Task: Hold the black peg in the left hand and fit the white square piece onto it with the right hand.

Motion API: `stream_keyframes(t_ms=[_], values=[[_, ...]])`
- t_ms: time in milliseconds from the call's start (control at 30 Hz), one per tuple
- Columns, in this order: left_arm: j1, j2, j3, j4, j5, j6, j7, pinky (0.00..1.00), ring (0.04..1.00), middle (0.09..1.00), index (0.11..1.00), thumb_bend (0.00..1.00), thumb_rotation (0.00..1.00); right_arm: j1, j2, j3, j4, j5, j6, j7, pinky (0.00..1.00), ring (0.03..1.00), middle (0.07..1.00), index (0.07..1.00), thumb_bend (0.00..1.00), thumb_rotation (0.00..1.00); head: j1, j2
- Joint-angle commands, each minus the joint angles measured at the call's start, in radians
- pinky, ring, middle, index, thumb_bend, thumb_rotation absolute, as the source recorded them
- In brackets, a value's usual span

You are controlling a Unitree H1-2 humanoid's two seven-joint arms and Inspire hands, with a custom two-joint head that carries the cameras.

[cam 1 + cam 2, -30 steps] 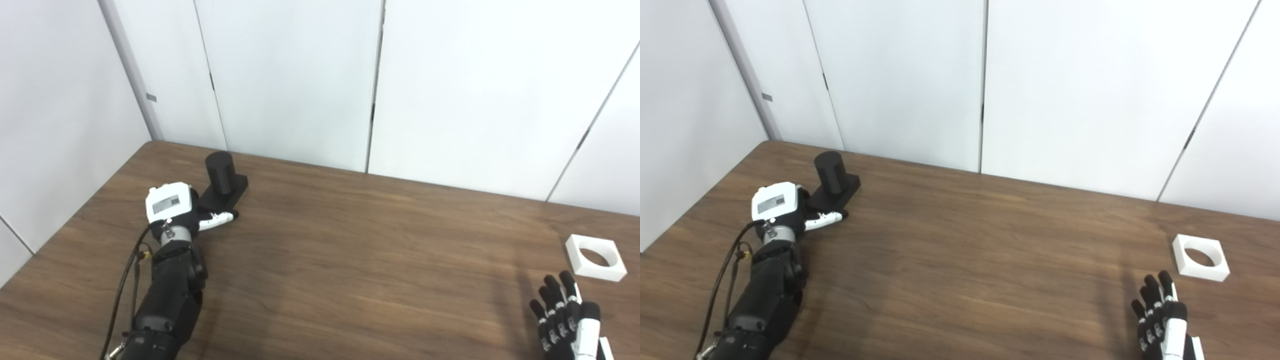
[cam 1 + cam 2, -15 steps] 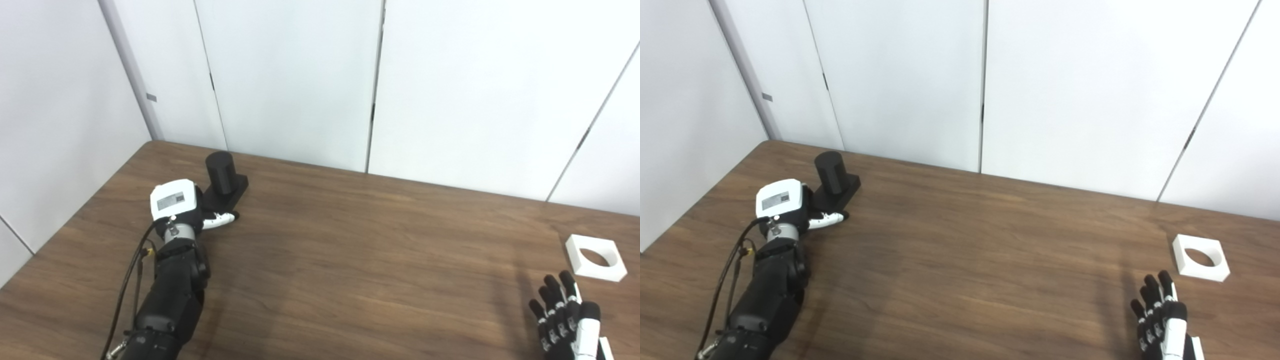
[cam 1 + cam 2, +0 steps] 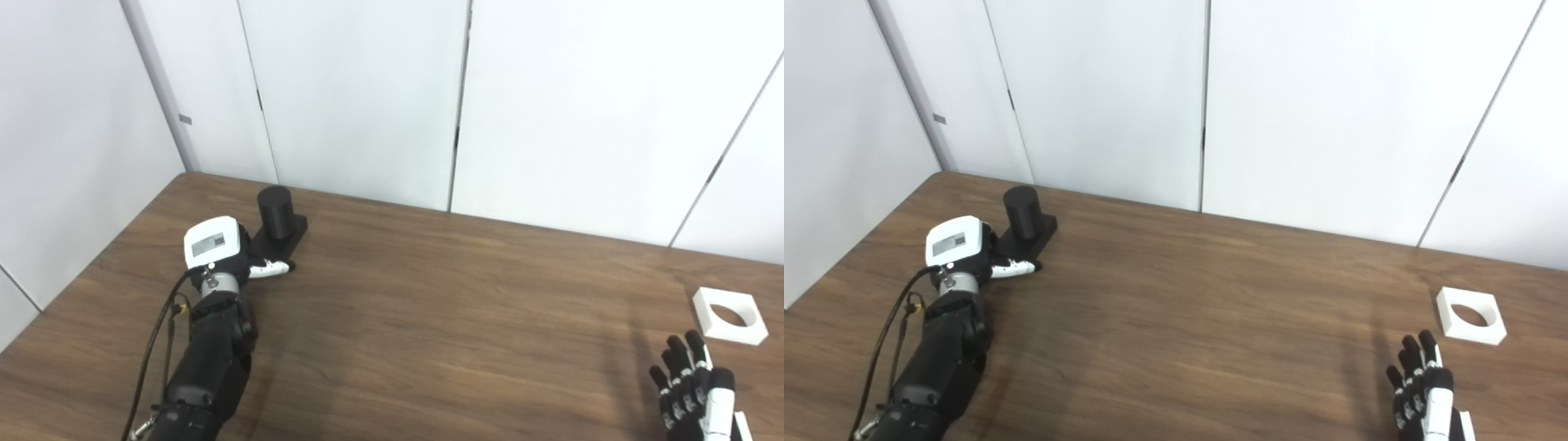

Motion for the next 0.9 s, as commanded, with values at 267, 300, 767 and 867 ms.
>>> stream_keyframes(t_ms=[267,300,767,867], values=[[-0.024,0.013,0.003,-0.051,-0.007,0.003,0.011,0.90,0.842,0.765,0.483,0.51,0.06,0.126,-0.056,0.001,-0.047,0.005,-0.016,0.002,0.97,0.994,0.969,1.000,0.58,1.00,-0.001,0.002],[-0.021,0.012,0.002,-0.056,-0.010,0.003,0.007,0.90,0.844,0.768,0.483,0.51,0.06,0.126,-0.057,0.001,-0.047,0.007,-0.016,0.004,0.97,0.994,0.969,1.000,0.58,1.00,-0.001,0.002],[0.001,0.007,-0.006,-0.107,-0.072,0.002,-0.016,0.88,0.832,0.763,0.484,0.51,0.06,0.129,-0.051,0.003,-0.065,0.019,-0.002,0.002,0.99,0.998,0.972,1.000,0.55,1.00,-0.011,0.009],[0.021,-0.004,-0.013,-0.146,-0.117,0.000,0.000,0.84,0.823,0.751,0.483,0.51,0.06,0.129,-0.053,0.007,-0.067,0.017,0.001,0.005,1.00,1.000,0.980,1.000,0.55,1.00,-0.014,0.010]])
